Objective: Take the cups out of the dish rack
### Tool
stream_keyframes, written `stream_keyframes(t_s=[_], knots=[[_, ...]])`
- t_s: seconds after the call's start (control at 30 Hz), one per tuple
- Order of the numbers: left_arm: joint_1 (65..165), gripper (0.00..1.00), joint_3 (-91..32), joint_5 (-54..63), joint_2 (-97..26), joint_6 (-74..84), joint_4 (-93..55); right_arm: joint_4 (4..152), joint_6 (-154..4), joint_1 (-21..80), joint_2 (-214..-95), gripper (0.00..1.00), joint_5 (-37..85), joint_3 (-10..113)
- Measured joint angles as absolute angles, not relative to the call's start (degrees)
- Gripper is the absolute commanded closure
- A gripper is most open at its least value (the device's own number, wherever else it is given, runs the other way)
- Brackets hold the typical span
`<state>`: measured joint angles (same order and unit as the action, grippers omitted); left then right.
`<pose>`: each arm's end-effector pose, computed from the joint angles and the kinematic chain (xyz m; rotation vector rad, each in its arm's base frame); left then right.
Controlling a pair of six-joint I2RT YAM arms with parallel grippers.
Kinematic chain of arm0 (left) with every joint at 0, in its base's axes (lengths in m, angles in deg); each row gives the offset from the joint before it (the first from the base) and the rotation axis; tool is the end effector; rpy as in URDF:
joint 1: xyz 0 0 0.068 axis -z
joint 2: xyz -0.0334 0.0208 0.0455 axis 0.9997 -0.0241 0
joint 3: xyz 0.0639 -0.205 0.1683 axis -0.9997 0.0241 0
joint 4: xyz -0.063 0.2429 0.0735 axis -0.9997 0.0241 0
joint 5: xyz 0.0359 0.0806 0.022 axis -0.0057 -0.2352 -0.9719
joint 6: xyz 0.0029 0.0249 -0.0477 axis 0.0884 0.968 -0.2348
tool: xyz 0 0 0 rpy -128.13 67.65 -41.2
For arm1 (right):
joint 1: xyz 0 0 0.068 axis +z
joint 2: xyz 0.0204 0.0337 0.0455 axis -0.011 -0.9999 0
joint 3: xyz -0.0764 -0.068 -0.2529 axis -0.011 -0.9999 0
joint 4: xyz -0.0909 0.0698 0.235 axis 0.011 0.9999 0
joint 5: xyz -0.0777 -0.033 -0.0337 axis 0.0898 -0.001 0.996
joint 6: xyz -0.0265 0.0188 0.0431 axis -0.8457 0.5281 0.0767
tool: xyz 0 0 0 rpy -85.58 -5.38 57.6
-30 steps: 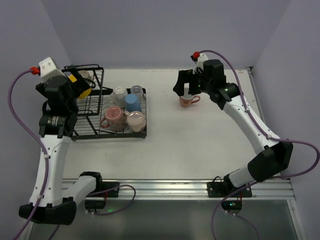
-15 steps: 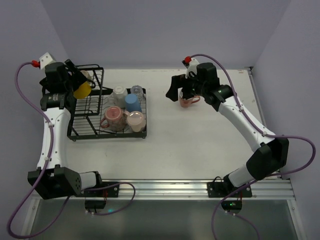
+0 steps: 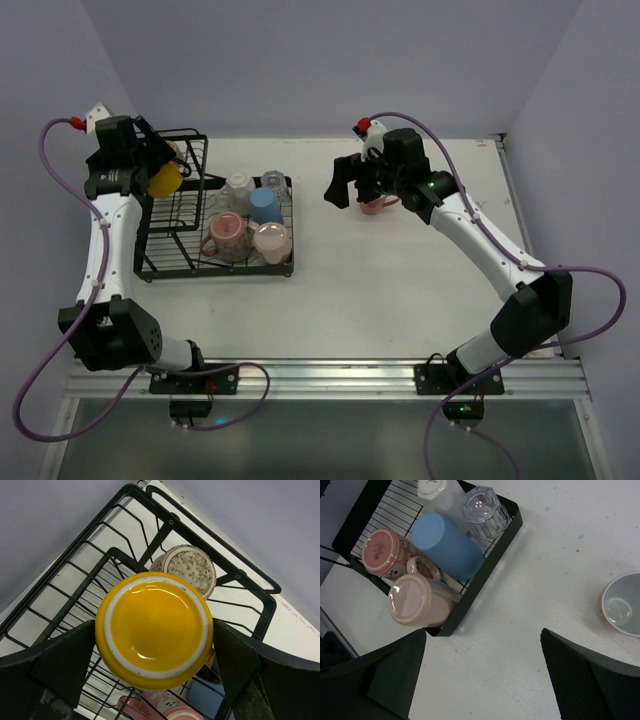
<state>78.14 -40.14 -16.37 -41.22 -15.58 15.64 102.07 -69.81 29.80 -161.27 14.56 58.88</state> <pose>0.3077 0.0648 0.3882 -0.8873 1.8879 -0.0028 0.3038 0.1814 0.3630 -0.4984 2.0913 0.7334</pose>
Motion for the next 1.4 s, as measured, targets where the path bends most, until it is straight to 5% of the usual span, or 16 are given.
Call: stream_keyframes(t_s=[0.3, 0.33, 0.47, 0.57, 0.67, 1.4], knots=[[78.1, 0.04, -40.2, -16.9, -42.3, -15.6, 15.2, 102.1, -70.0, 29.9, -161.3, 0.01, 14.6, 58.9], [78.1, 0.09, -40.2, -16.9, -42.3, -15.6, 15.2, 102.1, -70.0, 29.9, -161.3, 0.01, 14.5, 58.9], [78.1, 0.61, -40.1, -16.0, -41.9, -15.8, 14.7, 102.0, -69.9, 29.9, -161.3, 0.01, 14.0, 58.9], [78.1, 0.86, -40.1, -15.7, -41.4, -15.4, 15.3, 101.1, -69.5, 29.9, -161.2, 0.01, 13.7, 58.7], [78.1, 1.0, -39.9, -15.2, -40.5, -15.4, 15.5, 99.6, -68.4, 29.9, -160.4, 0.01, 13.6, 57.6], [78.1, 1.0, -31.2, -8.1, -20.7, -15.9, 12.3, 70.6, -41.6, 38.9, -151.4, 0.03, 7.7, 46.7]])
